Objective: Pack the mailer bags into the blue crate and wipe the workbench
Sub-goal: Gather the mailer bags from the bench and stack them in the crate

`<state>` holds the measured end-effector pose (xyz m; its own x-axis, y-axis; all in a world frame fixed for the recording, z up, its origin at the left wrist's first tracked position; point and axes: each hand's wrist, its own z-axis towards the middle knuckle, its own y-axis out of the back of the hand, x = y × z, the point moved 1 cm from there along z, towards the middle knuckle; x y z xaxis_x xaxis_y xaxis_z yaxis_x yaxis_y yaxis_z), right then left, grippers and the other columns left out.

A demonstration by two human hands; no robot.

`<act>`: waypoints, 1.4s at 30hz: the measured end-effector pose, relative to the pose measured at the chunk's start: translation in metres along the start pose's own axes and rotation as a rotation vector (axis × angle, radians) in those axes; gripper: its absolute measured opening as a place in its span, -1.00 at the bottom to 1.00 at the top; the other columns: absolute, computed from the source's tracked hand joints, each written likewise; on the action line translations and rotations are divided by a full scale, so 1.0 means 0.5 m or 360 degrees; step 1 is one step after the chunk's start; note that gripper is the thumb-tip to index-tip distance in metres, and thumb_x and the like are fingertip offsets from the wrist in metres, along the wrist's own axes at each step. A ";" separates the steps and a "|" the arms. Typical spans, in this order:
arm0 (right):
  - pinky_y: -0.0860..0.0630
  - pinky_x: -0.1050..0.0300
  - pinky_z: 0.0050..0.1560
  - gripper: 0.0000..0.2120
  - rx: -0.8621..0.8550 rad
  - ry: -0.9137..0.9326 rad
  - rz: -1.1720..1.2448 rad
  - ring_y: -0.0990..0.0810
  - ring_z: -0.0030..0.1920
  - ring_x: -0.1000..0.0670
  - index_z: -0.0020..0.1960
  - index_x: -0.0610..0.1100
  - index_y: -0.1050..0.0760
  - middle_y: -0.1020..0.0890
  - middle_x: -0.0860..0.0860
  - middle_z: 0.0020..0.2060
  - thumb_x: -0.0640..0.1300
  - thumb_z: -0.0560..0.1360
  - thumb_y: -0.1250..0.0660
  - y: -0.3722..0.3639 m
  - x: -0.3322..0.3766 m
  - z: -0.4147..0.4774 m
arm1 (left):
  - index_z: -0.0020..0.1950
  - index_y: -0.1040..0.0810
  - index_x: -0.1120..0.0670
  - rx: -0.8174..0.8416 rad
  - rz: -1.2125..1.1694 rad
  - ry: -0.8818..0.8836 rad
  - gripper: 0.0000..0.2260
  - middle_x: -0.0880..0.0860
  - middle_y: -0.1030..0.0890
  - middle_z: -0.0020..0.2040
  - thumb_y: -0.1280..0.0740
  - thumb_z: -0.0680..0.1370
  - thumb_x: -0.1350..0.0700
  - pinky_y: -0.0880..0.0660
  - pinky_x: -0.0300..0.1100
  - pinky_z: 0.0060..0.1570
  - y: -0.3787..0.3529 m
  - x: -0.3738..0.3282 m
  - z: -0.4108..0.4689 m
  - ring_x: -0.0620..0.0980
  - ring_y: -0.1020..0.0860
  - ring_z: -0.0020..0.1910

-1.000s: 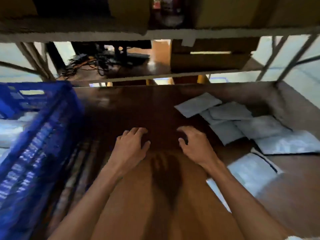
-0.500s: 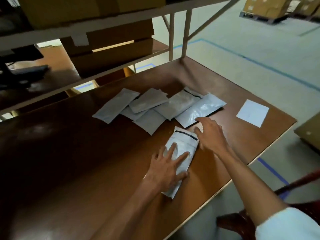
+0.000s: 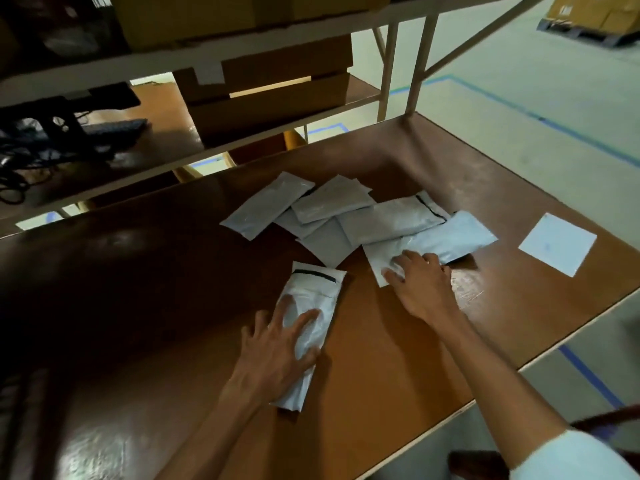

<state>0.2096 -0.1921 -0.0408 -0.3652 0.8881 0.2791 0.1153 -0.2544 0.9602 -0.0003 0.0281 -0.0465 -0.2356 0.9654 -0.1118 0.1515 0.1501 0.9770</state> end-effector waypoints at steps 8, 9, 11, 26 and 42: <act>-0.38 0.08 0.16 -0.76 0.0001 0.0575 0.0253 -0.42 0.02 0.17 -0.13 0.10 -0.40 -0.53 0.18 -0.09 0.19 0.62 -0.15 -0.039 0.110 -0.214 | 0.55 -0.03 -0.40 -0.0132 -0.0084 0.0251 -0.38 -0.01 -0.01 0.65 -0.05 0.52 -0.48 -0.32 0.24 0.35 -0.005 0.114 -0.042 0.24 -0.21 0.48; -0.37 0.09 0.17 -0.76 0.0021 0.0676 0.0271 -0.42 0.00 0.18 -0.15 0.11 -0.38 -0.52 0.20 -0.12 0.19 0.62 -0.15 -0.046 0.125 -0.225 | 0.55 -0.05 -0.39 -0.0146 -0.0075 0.0295 -0.37 -0.01 -0.03 0.64 -0.04 0.50 -0.49 -0.33 0.25 0.34 -0.004 0.127 -0.048 0.26 -0.22 0.47; -0.32 0.12 0.21 -0.78 0.0059 0.0789 0.0320 -0.46 0.00 0.19 -0.12 0.11 -0.40 -0.53 0.20 -0.12 0.18 0.62 -0.15 -0.066 0.151 -0.229 | 0.54 -0.10 -0.38 -0.0186 -0.0048 0.0381 -0.34 0.01 -0.09 0.63 0.04 0.45 -0.51 -0.36 0.24 0.31 -0.004 0.153 -0.067 0.26 -0.26 0.43; -0.38 -0.14 0.19 -0.57 0.0019 0.0820 -0.0187 -0.42 0.35 -0.16 0.50 0.20 -0.29 -0.42 0.04 0.47 0.05 0.65 -0.20 -0.169 0.368 -0.182 | 0.62 -0.05 -0.23 -0.0322 -0.0101 0.0691 -0.38 0.17 -0.11 0.61 -0.20 0.61 -0.24 -0.46 0.13 0.23 -0.013 0.244 -0.173 0.29 -0.32 0.37; -0.31 -0.02 0.20 -0.49 -0.0337 0.1749 0.0603 -0.27 0.29 -0.07 0.62 0.17 -0.02 -0.26 0.09 0.57 0.08 0.68 0.07 0.017 0.925 -0.268 | 0.66 0.07 -0.18 -0.1344 0.0163 0.1469 -0.40 0.16 0.08 0.66 0.02 0.62 -0.14 -0.34 0.20 0.19 0.314 0.424 -0.521 0.24 -0.29 0.22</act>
<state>-0.0821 0.1650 0.0977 -0.9514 -0.0378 0.3057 0.2699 -0.5810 0.7678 -0.2766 0.2010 0.1305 -0.8939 0.4044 -0.1931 -0.3720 -0.4292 0.8230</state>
